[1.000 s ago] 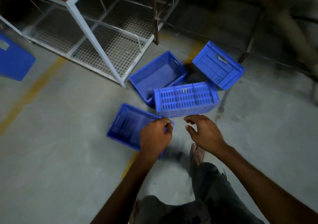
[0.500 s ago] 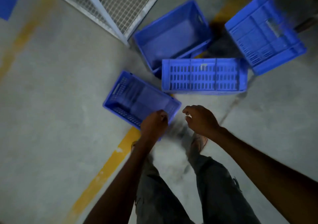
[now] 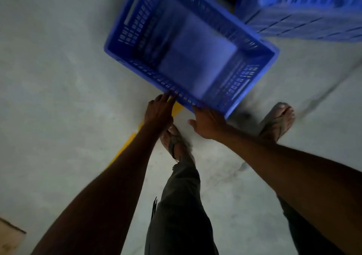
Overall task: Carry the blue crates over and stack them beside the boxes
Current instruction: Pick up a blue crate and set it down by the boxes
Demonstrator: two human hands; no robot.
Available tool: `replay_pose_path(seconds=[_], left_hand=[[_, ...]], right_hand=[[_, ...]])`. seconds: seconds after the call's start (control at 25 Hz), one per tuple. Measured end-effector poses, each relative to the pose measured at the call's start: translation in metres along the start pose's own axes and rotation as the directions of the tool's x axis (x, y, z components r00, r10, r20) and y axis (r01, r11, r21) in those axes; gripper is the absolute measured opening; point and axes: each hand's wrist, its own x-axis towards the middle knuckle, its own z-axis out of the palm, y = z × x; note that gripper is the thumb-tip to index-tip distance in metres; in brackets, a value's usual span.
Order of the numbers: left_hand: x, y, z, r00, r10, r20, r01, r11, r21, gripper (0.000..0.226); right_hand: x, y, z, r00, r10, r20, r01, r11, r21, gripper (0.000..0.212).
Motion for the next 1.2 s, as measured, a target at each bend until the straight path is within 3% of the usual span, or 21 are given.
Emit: replay_pose_path(seconds=[0.08, 0.16, 0.24, 0.32, 0.48, 0.56, 0.6, 0.68, 0.76, 0.92, 1.04, 1.2], left_hand=[[0.004, -0.016, 0.027, 0.995, 0.060, -0.083, -0.057, 0.997, 0.042, 0.092], [0.006, -0.020, 0.041, 0.981, 0.074, -0.182, -0.063, 0.996, 0.066, 0.088], [0.007, -0.016, 0.036, 0.967, 0.069, -0.245, -0.052, 0.996, 0.072, 0.076], [-0.001, -0.015, 0.016, 0.939, 0.090, -0.331, -0.070, 0.995, 0.071, 0.064], [-0.043, -0.025, -0.058, 0.830, 0.151, -0.537, -0.063, 0.982, 0.178, 0.036], [-0.071, -0.028, -0.115, 0.826, 0.198, -0.527, -0.081, 0.968, 0.236, 0.036], [-0.084, -0.028, -0.143, 0.858, 0.205, -0.472, -0.095, 0.964, 0.246, 0.039], [-0.122, -0.032, -0.193, 0.922, 0.170, -0.347, -0.104, 0.974, 0.203, 0.047], [-0.179, -0.046, -0.228, 0.933, 0.164, -0.320, -0.144, 0.986, 0.085, 0.052], [-0.319, -0.048, -0.268, 0.869, 0.148, -0.471, -0.289, 0.926, -0.242, 0.042], [-0.418, -0.019, -0.287, 0.806, 0.054, -0.590, -0.257, 0.929, -0.265, 0.032], [-0.562, -0.009, -0.262, 0.734, -0.275, -0.620, 0.048, 0.933, -0.357, 0.043]], right_hand=[[0.015, -0.003, 0.029, 0.998, 0.052, -0.031, -0.055, 0.995, -0.080, 0.058], [0.024, -0.002, 0.039, 0.984, 0.022, -0.174, -0.061, 0.973, -0.223, 0.043], [0.019, -0.005, 0.025, 0.989, -0.016, -0.149, -0.034, 0.945, -0.324, 0.040], [-0.004, -0.016, -0.007, 0.999, -0.044, -0.028, 0.035, 0.966, -0.254, 0.037], [-0.072, -0.031, -0.106, 0.998, -0.068, 0.016, 0.068, 0.995, -0.067, 0.023], [-0.109, -0.047, -0.171, 0.997, -0.073, 0.029, 0.074, 0.996, -0.043, 0.029], [-0.127, -0.057, -0.204, 0.997, -0.074, 0.016, 0.075, 0.997, -0.038, 0.036], [-0.164, -0.086, -0.265, 0.994, -0.101, -0.032, 0.098, 0.992, -0.082, 0.041], [-0.203, -0.127, -0.314, 0.989, -0.144, -0.037, 0.137, 0.978, -0.155, 0.039], [-0.279, -0.224, -0.348, 0.957, -0.290, 0.000, 0.272, 0.899, -0.342, 0.050], [-0.335, -0.278, -0.335, 0.865, -0.501, -0.020, 0.399, 0.712, -0.578, 0.029], [-0.419, -0.299, -0.308, 0.597, -0.771, -0.222, 0.531, 0.587, -0.610, 0.018]])
